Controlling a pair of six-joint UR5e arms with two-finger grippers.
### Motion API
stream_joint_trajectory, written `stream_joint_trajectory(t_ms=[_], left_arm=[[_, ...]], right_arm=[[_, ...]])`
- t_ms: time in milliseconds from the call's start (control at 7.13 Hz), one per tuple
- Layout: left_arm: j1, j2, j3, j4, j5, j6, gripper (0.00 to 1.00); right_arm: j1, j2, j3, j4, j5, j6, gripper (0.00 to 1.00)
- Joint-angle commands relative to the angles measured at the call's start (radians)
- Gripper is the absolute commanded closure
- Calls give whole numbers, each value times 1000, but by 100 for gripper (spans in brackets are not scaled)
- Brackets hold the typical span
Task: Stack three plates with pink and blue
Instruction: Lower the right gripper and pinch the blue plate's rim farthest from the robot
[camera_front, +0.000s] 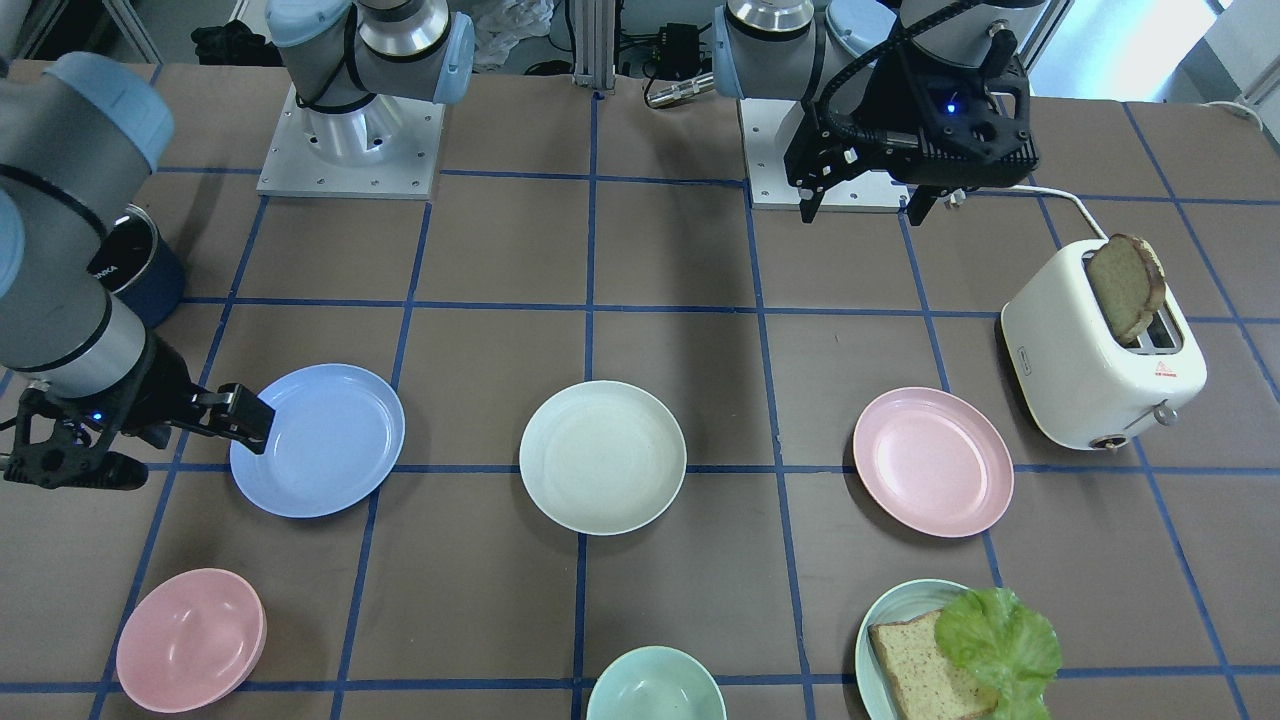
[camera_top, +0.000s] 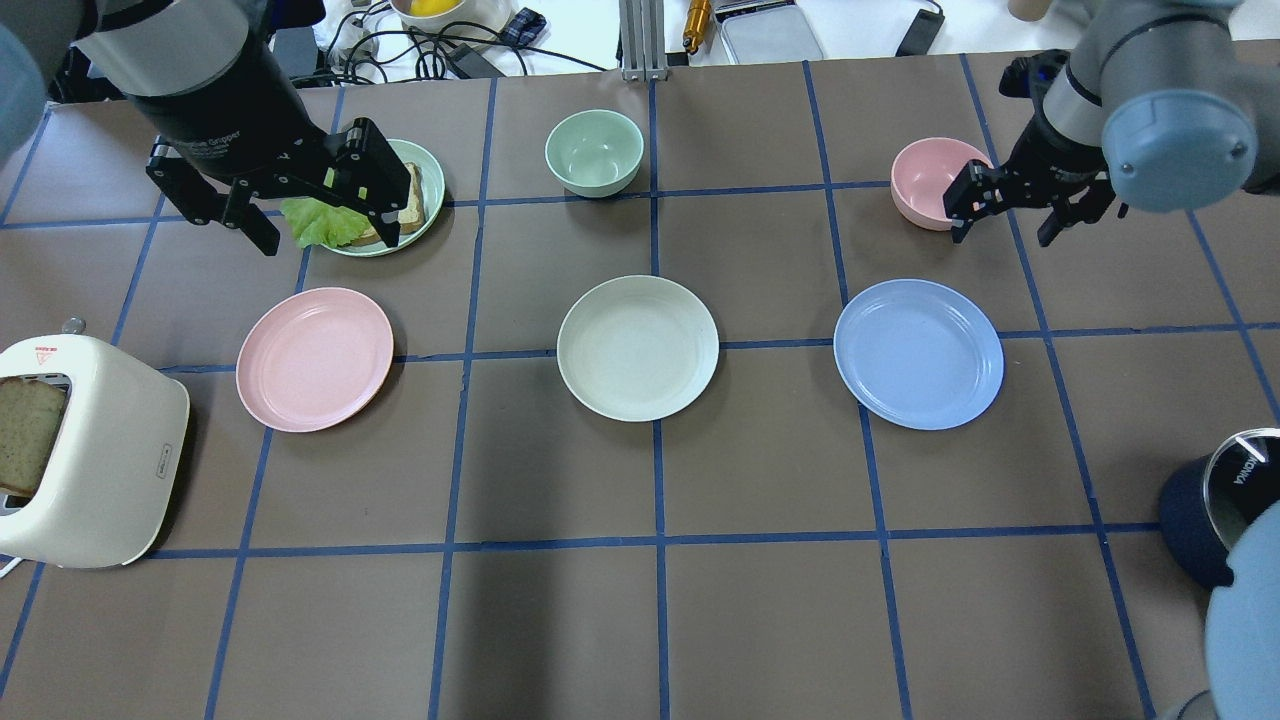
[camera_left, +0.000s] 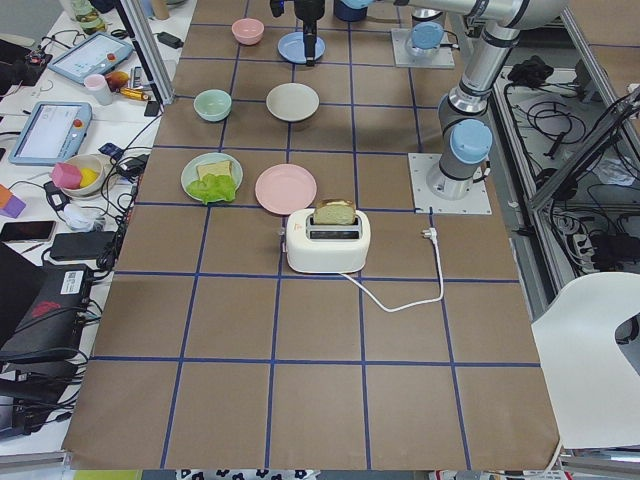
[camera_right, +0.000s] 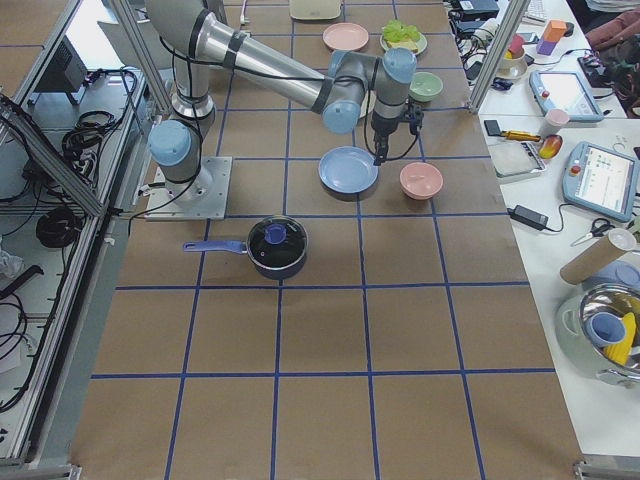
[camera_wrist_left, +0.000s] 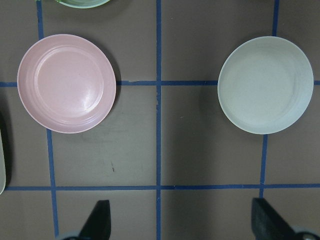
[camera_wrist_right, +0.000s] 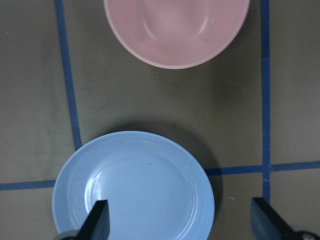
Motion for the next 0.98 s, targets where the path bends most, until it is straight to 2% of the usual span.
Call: stream_joint_trajectory(t_ms=[0, 280, 841], left_arm=[[0, -1, 0, -1, 0, -1, 0], [0, -1, 0, 1, -1, -1, 0], [0, -1, 0, 1, -1, -1, 0]], right_arm=[[-71, 35, 123, -114, 76, -26, 0], [-126, 57, 157, -117, 135, -28, 1], [-128, 95, 177, -119, 137, -75, 6]])
